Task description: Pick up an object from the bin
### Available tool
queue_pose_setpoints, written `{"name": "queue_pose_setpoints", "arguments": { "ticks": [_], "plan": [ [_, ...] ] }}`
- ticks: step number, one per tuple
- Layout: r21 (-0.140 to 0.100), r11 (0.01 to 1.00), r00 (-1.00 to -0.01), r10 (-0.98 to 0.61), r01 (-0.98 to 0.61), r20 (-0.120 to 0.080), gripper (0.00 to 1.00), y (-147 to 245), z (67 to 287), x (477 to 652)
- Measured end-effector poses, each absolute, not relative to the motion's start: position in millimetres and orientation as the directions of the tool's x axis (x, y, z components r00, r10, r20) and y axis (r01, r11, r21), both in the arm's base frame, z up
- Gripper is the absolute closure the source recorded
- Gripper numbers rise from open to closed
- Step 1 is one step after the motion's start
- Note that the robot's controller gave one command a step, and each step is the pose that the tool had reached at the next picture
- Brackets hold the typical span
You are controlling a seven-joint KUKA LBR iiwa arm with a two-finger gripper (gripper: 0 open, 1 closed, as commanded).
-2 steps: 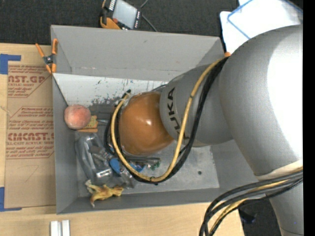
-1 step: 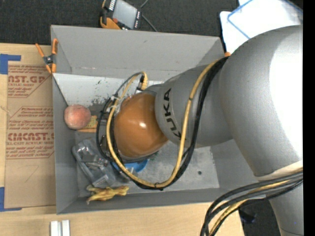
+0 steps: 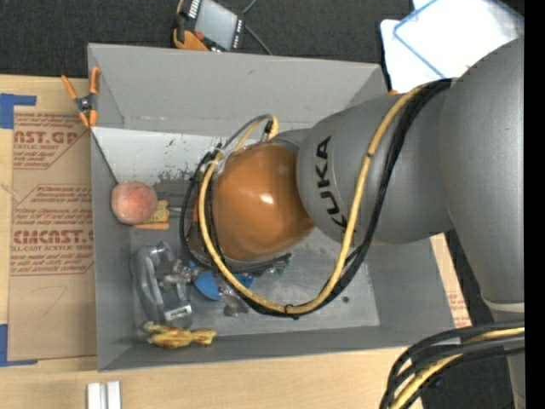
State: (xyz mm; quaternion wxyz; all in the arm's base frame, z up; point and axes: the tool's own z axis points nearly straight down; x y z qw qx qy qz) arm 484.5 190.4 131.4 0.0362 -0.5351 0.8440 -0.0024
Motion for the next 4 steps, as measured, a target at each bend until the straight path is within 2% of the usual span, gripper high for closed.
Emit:
{"name": "queue_pose_setpoints", "arguments": {
  "ticks": [1, 2, 3, 4],
  "plan": [
    [-0.049, 0.495, -0.491, -0.868, -0.868, -0.073, 0.0, 194, 110, 488.4],
    [-0.051, 0.403, -0.4, -0.914, -0.914, -0.067, 0.0, 188, 116, 495.0],
    [-0.042, 0.551, -0.547, -0.834, -0.834, -0.078, 0.0, 186, 112, 494.8],
    [-0.047, 0.589, -0.583, -0.807, -0.807, -0.095, 0.0, 194, 95, 511.8]
  ]
}}
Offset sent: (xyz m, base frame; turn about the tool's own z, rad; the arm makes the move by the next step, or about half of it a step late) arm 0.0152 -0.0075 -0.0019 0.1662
